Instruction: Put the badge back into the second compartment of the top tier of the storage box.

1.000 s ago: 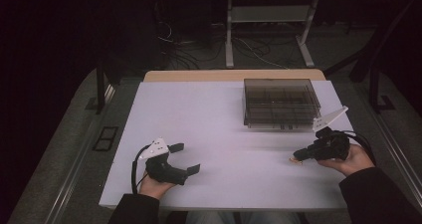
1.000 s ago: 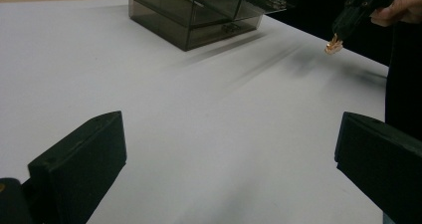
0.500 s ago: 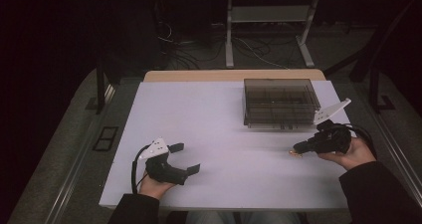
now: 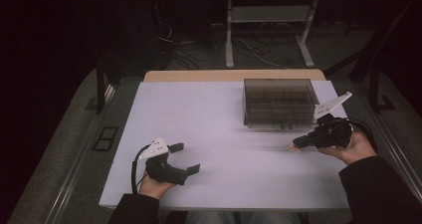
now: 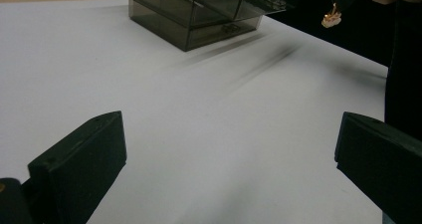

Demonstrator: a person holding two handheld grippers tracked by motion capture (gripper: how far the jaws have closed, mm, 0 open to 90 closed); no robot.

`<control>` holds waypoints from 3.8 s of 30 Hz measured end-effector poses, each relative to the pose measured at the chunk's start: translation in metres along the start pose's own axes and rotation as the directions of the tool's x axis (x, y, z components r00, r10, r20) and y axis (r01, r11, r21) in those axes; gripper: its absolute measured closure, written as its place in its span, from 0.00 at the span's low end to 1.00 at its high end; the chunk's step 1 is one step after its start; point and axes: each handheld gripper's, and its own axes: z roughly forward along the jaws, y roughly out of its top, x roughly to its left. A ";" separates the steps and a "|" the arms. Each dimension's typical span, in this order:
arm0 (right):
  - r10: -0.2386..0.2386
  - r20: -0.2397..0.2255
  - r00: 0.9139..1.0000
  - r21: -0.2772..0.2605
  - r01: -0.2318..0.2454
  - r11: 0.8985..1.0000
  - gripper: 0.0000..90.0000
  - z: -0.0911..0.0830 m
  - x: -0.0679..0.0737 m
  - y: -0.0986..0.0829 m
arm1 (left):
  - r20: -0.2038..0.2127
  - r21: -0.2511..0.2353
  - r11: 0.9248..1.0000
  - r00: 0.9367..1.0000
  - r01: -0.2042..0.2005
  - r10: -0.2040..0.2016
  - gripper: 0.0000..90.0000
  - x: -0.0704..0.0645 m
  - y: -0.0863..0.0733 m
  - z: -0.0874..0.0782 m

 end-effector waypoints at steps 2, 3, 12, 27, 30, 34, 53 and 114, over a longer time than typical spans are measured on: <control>-0.006 0.001 1.000 0.000 0.006 1.000 0.97 -0.001 0.000 0.002 | 0.000 0.000 1.000 1.000 0.000 0.000 0.00 0.000 0.000 0.000; -0.007 0.002 1.000 -0.001 0.007 1.000 0.97 -0.002 -0.001 0.003 | 0.000 0.000 1.000 1.000 -0.001 0.001 0.00 0.000 0.000 0.000; -0.014 0.016 1.000 -0.008 0.014 1.000 0.97 -0.010 -0.003 0.013 | 0.000 0.000 1.000 1.000 -0.001 0.001 0.00 0.000 0.000 0.000; -0.022 0.038 0.999 -0.012 0.023 1.000 0.97 -0.019 -0.011 0.034 | 0.000 -0.001 1.000 1.000 -0.001 0.001 0.00 0.000 0.000 0.000; -0.027 0.040 0.999 -0.016 0.028 0.999 0.97 -0.019 -0.011 0.039 | 0.002 -0.001 1.000 1.000 -0.001 0.001 0.00 0.000 0.000 0.000; -0.029 0.047 0.998 -0.016 0.030 0.999 0.97 -0.019 -0.013 0.045 | 0.002 -0.001 1.000 1.000 -0.006 0.006 0.00 0.001 0.000 0.000; -0.007 0.061 0.998 -0.023 0.008 1.000 0.97 -0.020 -0.027 0.061 | 0.002 -0.003 1.000 1.000 -0.001 0.001 0.00 0.000 0.000 0.000; 0.086 0.104 0.991 -0.050 -0.081 0.995 0.97 0.011 -0.077 0.065 | 0.008 0.005 1.000 1.000 0.000 0.000 0.00 0.001 0.000 0.001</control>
